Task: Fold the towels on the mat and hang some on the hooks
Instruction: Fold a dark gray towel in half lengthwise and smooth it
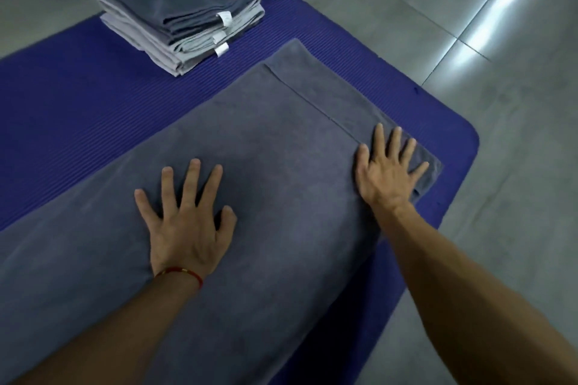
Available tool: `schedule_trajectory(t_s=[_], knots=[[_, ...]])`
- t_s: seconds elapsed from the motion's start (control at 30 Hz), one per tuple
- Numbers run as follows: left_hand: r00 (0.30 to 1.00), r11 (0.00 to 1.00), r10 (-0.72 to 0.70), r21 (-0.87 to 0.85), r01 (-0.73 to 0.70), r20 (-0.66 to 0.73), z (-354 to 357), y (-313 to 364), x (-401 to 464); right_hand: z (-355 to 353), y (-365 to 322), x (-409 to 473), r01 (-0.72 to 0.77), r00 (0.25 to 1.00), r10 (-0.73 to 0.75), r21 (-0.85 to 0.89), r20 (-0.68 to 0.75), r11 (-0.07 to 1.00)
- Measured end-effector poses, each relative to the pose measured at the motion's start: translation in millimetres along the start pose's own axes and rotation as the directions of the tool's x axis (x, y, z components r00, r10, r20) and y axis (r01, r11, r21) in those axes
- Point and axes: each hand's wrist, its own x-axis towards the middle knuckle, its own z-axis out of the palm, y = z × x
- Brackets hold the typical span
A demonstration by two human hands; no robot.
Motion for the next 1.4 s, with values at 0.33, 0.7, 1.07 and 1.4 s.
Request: schedule_trajectory(t_s=[0.33, 0.7, 1.07, 1.4], knots=[[1.000, 0.966, 0.005, -0.259, -0.004, 0.004, -2, -58, -57, 58, -69, -205, 0.442, 0.897, -0.440, -0.078, 0.041, 0.894], [0.846, 0.845, -0.513, -0.088, 0.528, 0.148, 2, -343, -270, 126, -180, -502, 0.929, 0.302, -0.939, 0.172, 0.163, 0.328], [0.870, 0.854, -0.492, -0.172, 0.491, 0.038, -29, -440, -218, 138, -145, -574, 0.938, -0.208, -0.941, 0.326, 0.266, -0.116], [0.665, 0.579, -0.746, -0.465, 0.670, 0.030, -45, -460, -217, 133, -174, -627, 0.975, 0.128, -0.947, 0.140, 0.294, 0.175]])
